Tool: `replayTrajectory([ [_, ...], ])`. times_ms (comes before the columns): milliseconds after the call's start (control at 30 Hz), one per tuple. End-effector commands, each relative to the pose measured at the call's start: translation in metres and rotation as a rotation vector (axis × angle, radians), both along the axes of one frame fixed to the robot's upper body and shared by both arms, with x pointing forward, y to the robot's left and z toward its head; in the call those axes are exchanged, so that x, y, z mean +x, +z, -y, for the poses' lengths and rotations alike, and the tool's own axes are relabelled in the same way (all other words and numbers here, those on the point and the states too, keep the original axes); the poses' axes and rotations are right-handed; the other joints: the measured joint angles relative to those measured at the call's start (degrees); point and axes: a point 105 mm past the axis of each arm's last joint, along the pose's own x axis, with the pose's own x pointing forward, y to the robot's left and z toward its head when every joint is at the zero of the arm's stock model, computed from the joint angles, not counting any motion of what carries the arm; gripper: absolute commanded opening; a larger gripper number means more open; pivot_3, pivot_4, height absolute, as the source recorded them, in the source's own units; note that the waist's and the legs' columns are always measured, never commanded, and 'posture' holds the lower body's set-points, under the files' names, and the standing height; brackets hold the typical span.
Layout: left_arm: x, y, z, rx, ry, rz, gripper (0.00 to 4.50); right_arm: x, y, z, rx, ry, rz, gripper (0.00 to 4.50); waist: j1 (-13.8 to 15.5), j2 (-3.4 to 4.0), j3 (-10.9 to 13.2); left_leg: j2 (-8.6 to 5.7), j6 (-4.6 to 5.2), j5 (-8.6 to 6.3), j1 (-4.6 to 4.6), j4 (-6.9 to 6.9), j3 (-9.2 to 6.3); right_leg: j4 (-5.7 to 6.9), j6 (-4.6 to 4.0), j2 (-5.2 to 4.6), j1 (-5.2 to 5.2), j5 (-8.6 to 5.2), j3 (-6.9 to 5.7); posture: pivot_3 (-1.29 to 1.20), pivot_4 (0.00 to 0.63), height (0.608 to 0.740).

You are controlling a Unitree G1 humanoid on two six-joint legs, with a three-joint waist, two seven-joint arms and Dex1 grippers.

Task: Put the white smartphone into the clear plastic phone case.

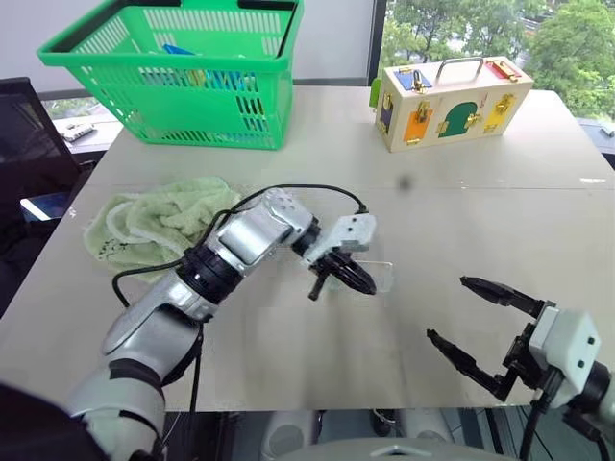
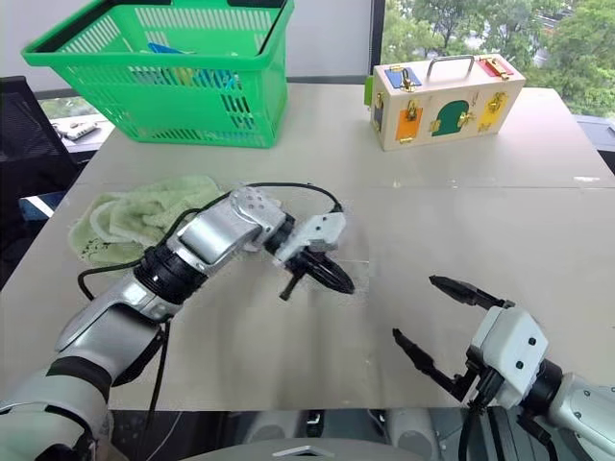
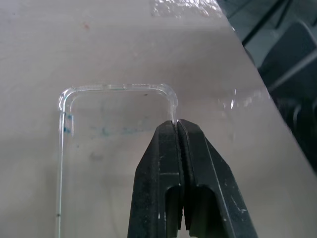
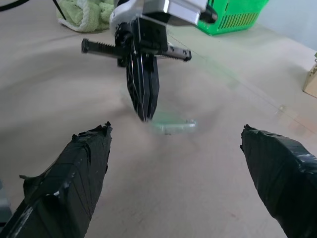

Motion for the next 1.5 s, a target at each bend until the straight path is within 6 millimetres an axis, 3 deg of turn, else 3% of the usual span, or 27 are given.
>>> replayTrajectory([
  [33,0.004,0.005,0.005,-0.006,0.079,0.039,0.03,-0.005,0.007,-0.005,-0.004,0.021,0.029,4.5,-0.1,0.0,0.0,0.0,0.0,0.0,0.0,0.0,0.0,0.0,0.0,0.0,0.0,0.0,0.0,0.0,0.15,0.74],
  [300,0.0,-0.007,0.024,-0.003,0.112,0.012,0.03,-0.004,0.006,-0.006,-0.011,0.041,0.02,4.5,0.1,0.01,0.0,0.0,-0.01,0.0,-0.04,-0.02,0.04,-0.04,0.0,0.0,-0.04,0.0,0.02,0.0,0.15,0.74],
  [500,-0.001,-0.005,0.028,-0.042,0.093,0.021,0.03,-0.004,0.005,-0.006,-0.011,0.05,0.014,4.5,0.0,0.01,0.0,0.01,-0.01,0.0,-0.03,-0.03,0.03,-0.03,-0.01,0.0,-0.05,0.0,0.02,0.0,0.15,0.74],
  [600,0.001,0.002,0.024,-0.091,0.107,0.011,0.9,-0.002,0.004,-0.007,-0.006,0.054,0.013,4.5,0.0,0.01,0.0,0.01,-0.01,0.0,-0.03,-0.05,0.03,-0.03,-0.01,-0.01,-0.06,0.0,0.03,0.0,0.15,0.74],
  [833,0.018,0.035,-0.006,-0.277,0.362,0.018,4.26,0.01,0.001,-0.013,0.012,0.111,0.019,4.5,-0.2,0.03,0.0,0.02,-0.02,-0.01,-0.04,-0.08,0.02,-0.04,-0.01,-0.06,-0.09,0.0,0.12,0.0,0.15,0.74],
  [867,0.021,0.037,-0.01,-0.292,0.399,0.024,4.45,0.011,0.001,-0.013,0.012,0.117,0.019,4.5,-0.3,0.03,0.0,0.02,-0.01,-0.01,-0.04,-0.08,0.02,-0.04,-0.01,-0.06,-0.09,0.0,0.14,0.0,0.15,0.74],
  [1067,0.062,0.046,-0.051,-0.32,0.842,0.292,4.45,0.023,0.002,-0.013,0.007,0.153,0.038,4.5,-0.3,0.02,0.0,0.01,-0.02,0.0,-0.03,-0.08,0.02,-0.04,0.0,-0.05,-0.07,0.01,0.21,0.0,0.15,0.74],
  [1233,0.097,0.046,-0.103,-0.087,1.32,0.521,4.45,0.03,0.002,-0.014,0.002,0.191,0.047,4.5,0.1,-0.01,0.0,-0.01,-0.02,0.0,-0.02,-0.08,0.02,-0.02,0.01,0.0,-0.06,0.01,0.2,0.0,0.15,0.74],
  [1367,0.103,0.042,-0.124,0.012,1.55,0.403,4.45,0.034,0.004,-0.012,-0.007,0.216,0.053,4.5,0.2,-0.14,0.1,-0.04,-0.01,0.0,-0.05,-0.05,0.01,-0.02,0.02,0.05,-0.05,0.02,0.04,0.0,0.15,0.74],
  [1500,0.104,0.038,-0.139,0.052,1.65,0.344,4.45,0.034,0.006,-0.01,-0.011,0.226,0.056,4.5,-0.1,-0.14,0.1,-0.05,-0.02,0.0,-0.03,-0.11,0.03,-0.02,0.1,0.04,-0.05,0.06,0.05,0.0,0.15,0.74],
])
